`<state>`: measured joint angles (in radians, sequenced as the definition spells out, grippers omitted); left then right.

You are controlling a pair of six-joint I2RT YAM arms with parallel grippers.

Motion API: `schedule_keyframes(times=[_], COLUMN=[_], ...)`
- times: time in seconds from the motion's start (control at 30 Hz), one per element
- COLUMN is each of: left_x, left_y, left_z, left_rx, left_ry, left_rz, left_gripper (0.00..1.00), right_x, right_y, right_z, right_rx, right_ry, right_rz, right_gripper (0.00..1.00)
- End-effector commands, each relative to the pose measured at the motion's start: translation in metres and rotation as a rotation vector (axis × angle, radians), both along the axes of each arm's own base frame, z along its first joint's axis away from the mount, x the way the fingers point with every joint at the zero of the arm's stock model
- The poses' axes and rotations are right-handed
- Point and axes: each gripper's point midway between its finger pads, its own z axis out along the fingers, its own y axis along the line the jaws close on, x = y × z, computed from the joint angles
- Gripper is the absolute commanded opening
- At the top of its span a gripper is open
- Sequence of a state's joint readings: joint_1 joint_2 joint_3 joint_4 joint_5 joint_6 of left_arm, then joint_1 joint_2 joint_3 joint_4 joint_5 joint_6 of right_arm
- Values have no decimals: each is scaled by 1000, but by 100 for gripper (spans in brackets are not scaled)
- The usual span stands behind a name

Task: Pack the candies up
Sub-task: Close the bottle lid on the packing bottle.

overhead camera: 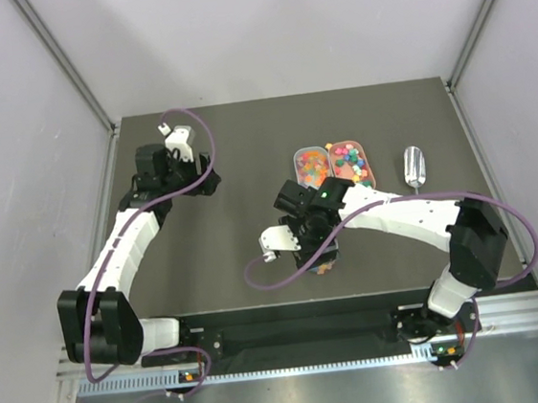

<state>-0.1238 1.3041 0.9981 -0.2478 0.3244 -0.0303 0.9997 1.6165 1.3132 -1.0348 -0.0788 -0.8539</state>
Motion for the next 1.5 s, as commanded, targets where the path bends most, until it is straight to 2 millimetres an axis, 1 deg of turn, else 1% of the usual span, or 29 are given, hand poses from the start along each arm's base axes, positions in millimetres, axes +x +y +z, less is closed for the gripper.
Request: schedule_keyframes(times=[0.0, 0.1, 0.23, 0.3, 0.33, 0.47, 0.6, 0.7, 0.93, 1.1, 1.3, 1.4, 1.47], left_x=[-1, -3, -6, -7, -8, -9, -10, -11, -11, -12, -11, -10, -10], left_y=[1, 0, -2, -2, -3, -4, -4, -4, -5, -6, -6, -7, -7], left_z=[10, 9, 6, 7, 5, 5, 5, 5, 3, 2, 1, 3, 4], left_rx=[-8, -15, -25, -31, -33, -41, -44, -44, -52, -59, -65, -64, -64], left_ry=[-41, -38, -30, -36, -28, -31, -33, -33, -36, -36, -35, -41, -44], left_rz=[-6, -7, -13, -17, -17, -18, -20, -20, -19, -20, -21, -22, -22], left_gripper=[75, 75, 75, 75, 75, 75, 75, 75, 75, 75, 75, 75, 75], right_x=[1, 1, -4, -6, -6, 0, 1, 1, 1, 4, 11, 8, 6], right_y=[9, 8, 6, 4, 4, 5, 4, 5, 6, 7, 24, 29, 29], right_z=[-4, -7, -4, -3, -2, -1, 0, 0, 3, 10, 22, 20, 14], right_rx=[11, 0, -18, -36, -37, -44, -56, -60, -56, -43, 2, 6, -7], right_ry=[-5, 0, 30, 56, 59, 70, 81, 89, 88, 65, 58, 82, 100], right_rz=[4, 1, 15, 21, 18, 10, 10, 1, -16, -24, -28, -22, -23], right_gripper=[81, 82, 82, 82, 83, 84, 87, 100, 100, 100, 100, 100, 100])
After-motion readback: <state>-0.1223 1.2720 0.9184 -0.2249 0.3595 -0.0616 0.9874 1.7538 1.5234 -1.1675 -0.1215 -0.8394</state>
